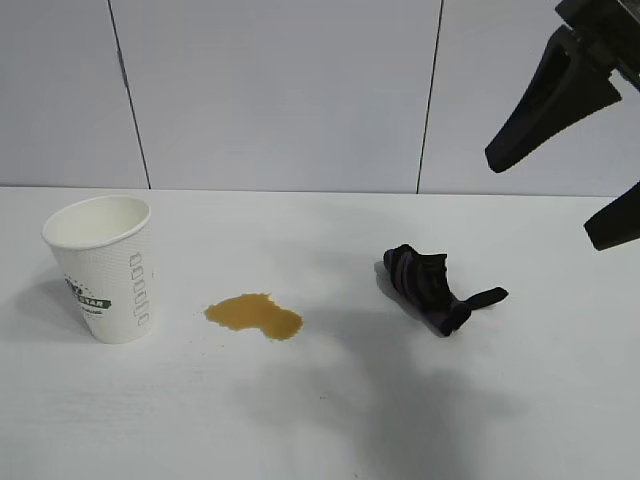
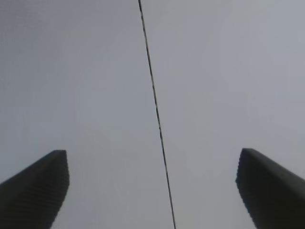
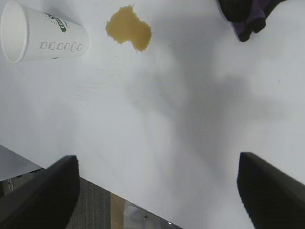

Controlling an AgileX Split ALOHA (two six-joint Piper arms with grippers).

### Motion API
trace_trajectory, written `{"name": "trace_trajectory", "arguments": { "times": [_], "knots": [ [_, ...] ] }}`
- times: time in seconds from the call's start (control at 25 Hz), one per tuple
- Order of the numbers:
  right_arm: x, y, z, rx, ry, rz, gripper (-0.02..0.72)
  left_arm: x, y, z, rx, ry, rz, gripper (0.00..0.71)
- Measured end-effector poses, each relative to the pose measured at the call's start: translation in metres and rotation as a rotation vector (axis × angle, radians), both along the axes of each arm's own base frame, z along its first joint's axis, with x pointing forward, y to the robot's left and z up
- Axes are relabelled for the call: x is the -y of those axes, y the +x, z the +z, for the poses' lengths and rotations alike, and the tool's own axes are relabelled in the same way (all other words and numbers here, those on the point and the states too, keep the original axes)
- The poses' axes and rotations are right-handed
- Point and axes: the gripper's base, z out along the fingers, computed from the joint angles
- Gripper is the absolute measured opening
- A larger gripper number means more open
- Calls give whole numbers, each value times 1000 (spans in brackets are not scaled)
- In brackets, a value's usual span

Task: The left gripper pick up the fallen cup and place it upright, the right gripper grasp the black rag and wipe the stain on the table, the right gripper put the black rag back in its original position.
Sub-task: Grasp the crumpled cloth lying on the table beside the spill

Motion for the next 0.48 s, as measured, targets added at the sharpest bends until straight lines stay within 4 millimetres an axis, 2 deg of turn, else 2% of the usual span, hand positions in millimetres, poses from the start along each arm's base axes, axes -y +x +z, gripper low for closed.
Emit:
{"name": "trace_trajectory", "arguments": {
  "times": [0.12, 0.24, 0.36, 0.48],
  "knots": [
    [0, 0, 0, 0, 0, 0, 622, 9, -30, -1, 37, 47, -50, 664],
    [0, 0, 0, 0, 0, 0, 622, 20, -56, -11, 10, 121, -106, 663],
    [0, 0, 0, 0, 0, 0, 622, 27, -75, -28, -96, 179, -147, 663],
    [0, 0, 0, 0, 0, 0, 622, 28, -86, -46, -243, 164, -148, 663]
  ]
}}
